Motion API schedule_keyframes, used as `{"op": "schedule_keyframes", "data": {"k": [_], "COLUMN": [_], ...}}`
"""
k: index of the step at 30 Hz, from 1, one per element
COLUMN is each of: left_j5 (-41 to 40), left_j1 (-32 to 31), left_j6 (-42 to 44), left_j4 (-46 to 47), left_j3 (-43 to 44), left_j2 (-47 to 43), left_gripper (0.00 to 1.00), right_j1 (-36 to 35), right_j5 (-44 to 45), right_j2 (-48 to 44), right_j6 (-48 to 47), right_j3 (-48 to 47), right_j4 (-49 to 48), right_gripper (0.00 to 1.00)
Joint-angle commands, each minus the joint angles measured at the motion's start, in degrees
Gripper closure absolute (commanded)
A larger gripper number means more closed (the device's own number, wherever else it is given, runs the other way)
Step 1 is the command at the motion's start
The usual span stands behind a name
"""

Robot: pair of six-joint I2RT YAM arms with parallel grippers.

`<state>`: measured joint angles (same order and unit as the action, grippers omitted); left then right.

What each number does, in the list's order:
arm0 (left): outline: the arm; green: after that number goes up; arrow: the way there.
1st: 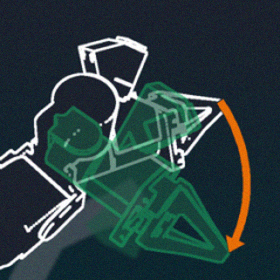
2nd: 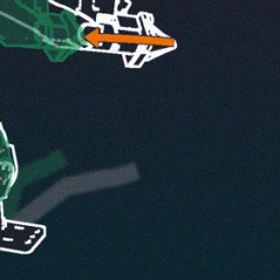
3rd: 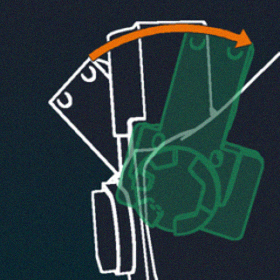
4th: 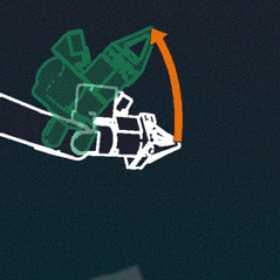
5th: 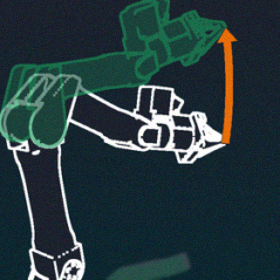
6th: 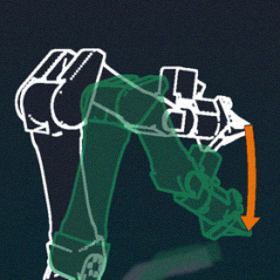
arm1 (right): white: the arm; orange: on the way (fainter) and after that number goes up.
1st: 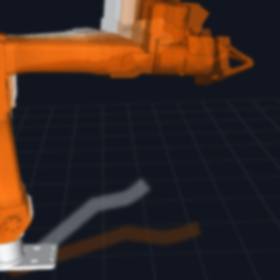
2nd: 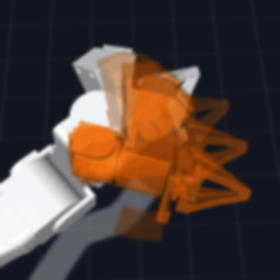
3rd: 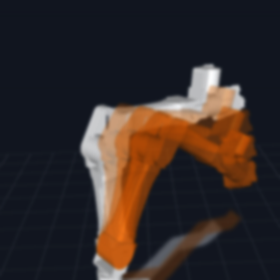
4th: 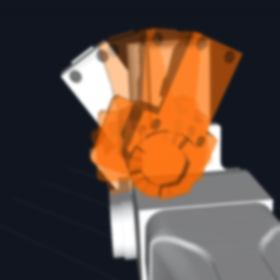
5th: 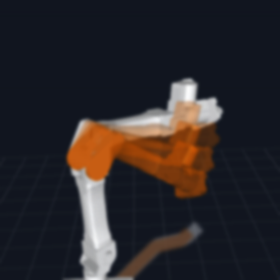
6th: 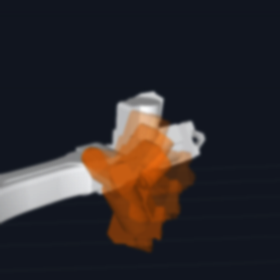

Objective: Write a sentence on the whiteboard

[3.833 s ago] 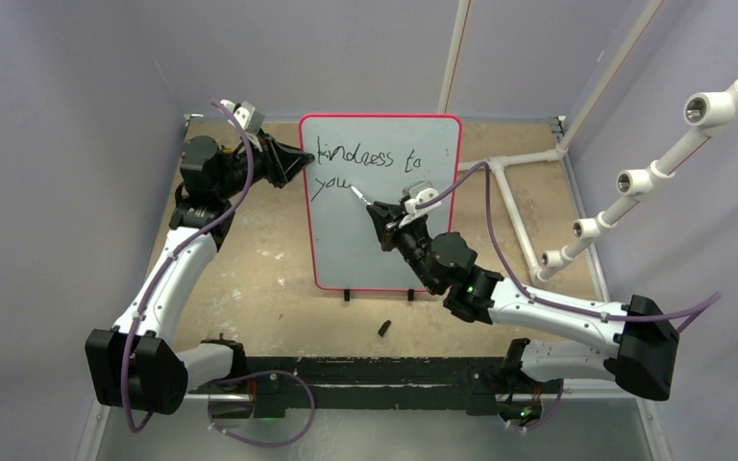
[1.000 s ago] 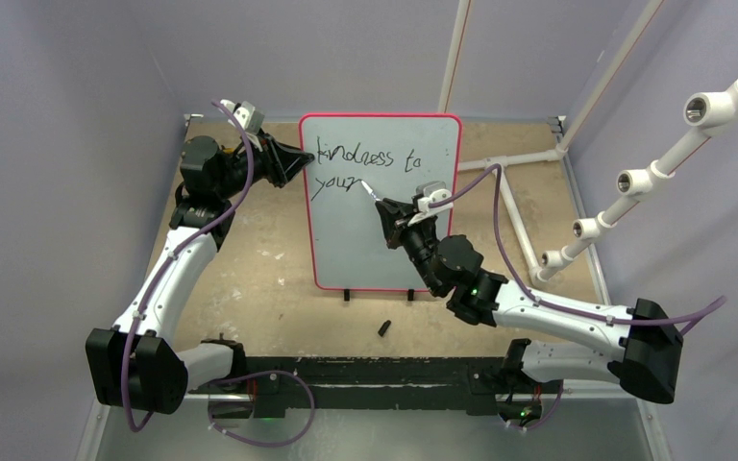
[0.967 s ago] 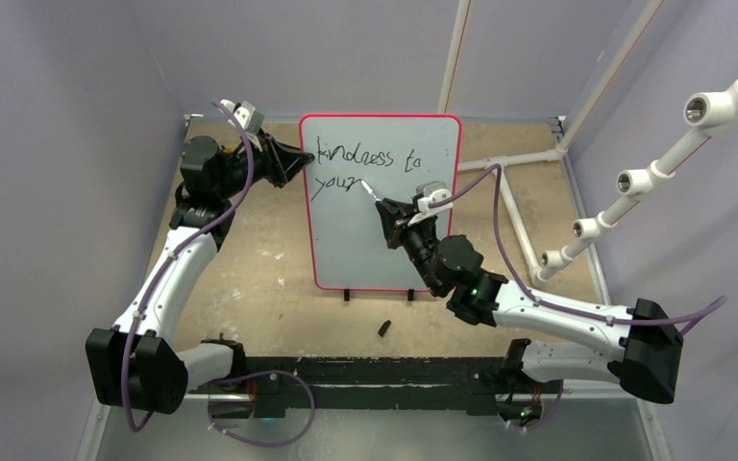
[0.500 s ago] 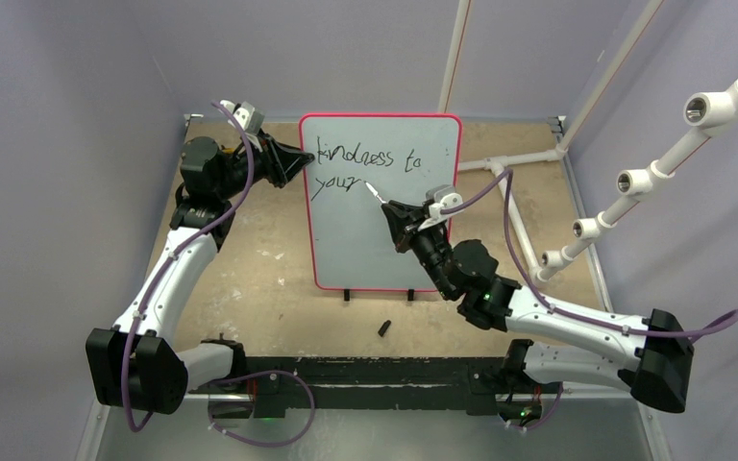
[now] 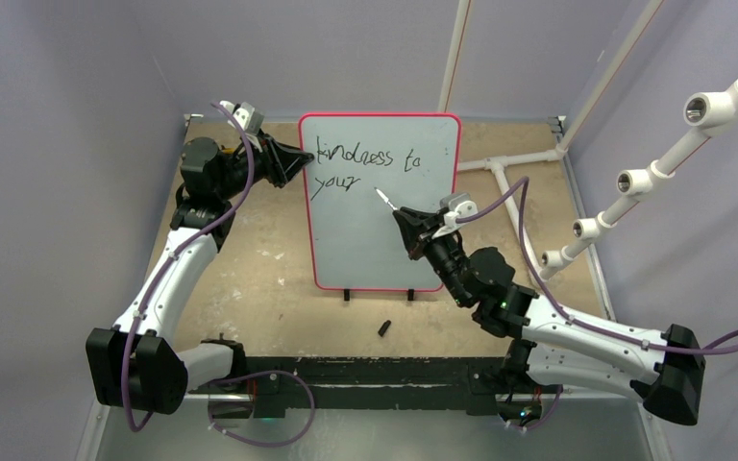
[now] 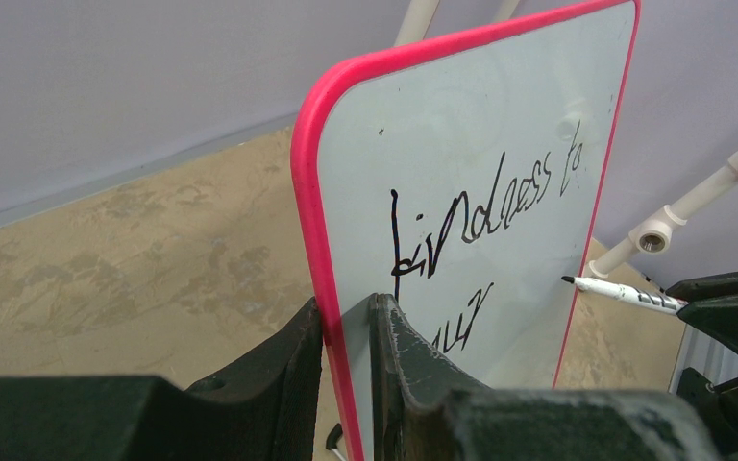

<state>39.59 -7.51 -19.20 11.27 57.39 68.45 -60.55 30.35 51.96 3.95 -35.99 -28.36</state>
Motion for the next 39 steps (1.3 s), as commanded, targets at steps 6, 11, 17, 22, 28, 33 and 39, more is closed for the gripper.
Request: {"op": "schedule_keyframes", "data": {"k": [6, 11, 17, 22, 28, 33, 39], "left_j5": [-0.7, -0.8, -1.0, -1.1, -1.3, -1.6, -1.9], "left_j1": [-0.1, -0.1, -0.1, -0.1, -0.1, -0.1, -0.1], "left_j6": [0.5, 0.5, 0.6, 0.7, 0.6, 0.5, 0.4], "left_j4": [-1.1, -1.1, -1.2, -1.4, -1.4, -1.4, -1.6], "left_j3": [-1.4, -1.4, -1.3, -1.3, -1.2, -1.2, -1.1], "left_j2": [0.2, 0.2, 0.3, 0.4, 0.4, 0.3, 0.5], "left_gripper": [1.0, 1.0, 1.0, 1.0, 1.0, 1.0, 1.0], "right_j1": [3.9, 7.6, 7.9, 7.9, 5.4, 3.4, 2.7], "right_j5": [-8.8, -15.5, -18.2, -16.5, -13.6, -8.5, -6.0], "right_j2": [-2.2, -4.3, -5.4, -4.7, -3.8, -1.7, 1.1], "right_j6": [-6.1, -8.2, -9.0, -9.4, -8.0, -5.7, -4.4], "right_j3": [3.6, 6.4, 8.3, 7.4, 6.3, 4.7, 3.7], "right_j4": [-7.0, -10.4, -13.3, -13.0, -12.9, -13.3, -14.6], "right_gripper": [1.0, 1.0, 1.0, 1.0, 1.0, 1.0, 1.0]}}
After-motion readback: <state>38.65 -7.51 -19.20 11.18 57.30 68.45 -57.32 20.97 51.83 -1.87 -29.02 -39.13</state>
